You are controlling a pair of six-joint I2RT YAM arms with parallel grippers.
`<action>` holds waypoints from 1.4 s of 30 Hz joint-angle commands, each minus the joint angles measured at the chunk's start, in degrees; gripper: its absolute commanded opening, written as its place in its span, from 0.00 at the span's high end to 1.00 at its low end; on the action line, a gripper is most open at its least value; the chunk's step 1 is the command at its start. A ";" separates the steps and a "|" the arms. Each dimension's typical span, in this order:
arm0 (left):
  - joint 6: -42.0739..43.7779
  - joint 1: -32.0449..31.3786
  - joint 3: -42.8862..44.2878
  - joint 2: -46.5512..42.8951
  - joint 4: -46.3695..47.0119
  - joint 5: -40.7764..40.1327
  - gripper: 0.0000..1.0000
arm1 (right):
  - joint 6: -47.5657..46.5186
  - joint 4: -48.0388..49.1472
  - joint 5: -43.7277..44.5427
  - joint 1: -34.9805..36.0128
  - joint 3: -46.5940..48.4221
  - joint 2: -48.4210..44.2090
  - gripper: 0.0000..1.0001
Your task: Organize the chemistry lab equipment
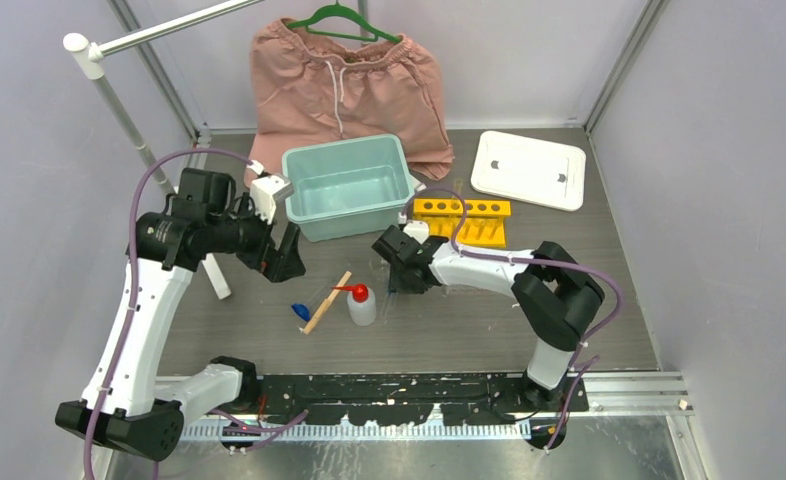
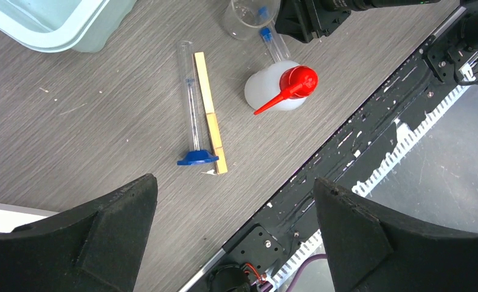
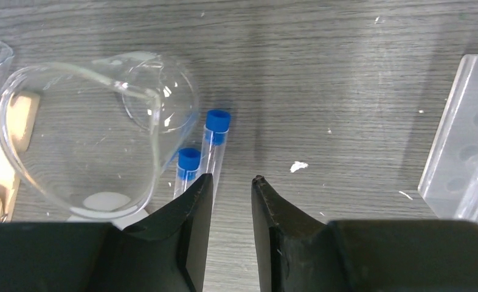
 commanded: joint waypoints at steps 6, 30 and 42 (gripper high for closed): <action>0.63 -0.02 3.22 -0.02 -0.31 -0.02 0.00 | 5.92 8.65 4.49 0.04 -4.78 -2.35 0.65; 1.79 -0.01 3.20 -0.70 -1.17 0.12 0.00 | 11.37 12.28 9.31 3.02 -7.55 -4.23 0.68; 1.28 -0.02 2.85 -0.36 -0.64 0.71 0.00 | 6.34 4.69 9.29 3.37 -4.53 -9.25 0.67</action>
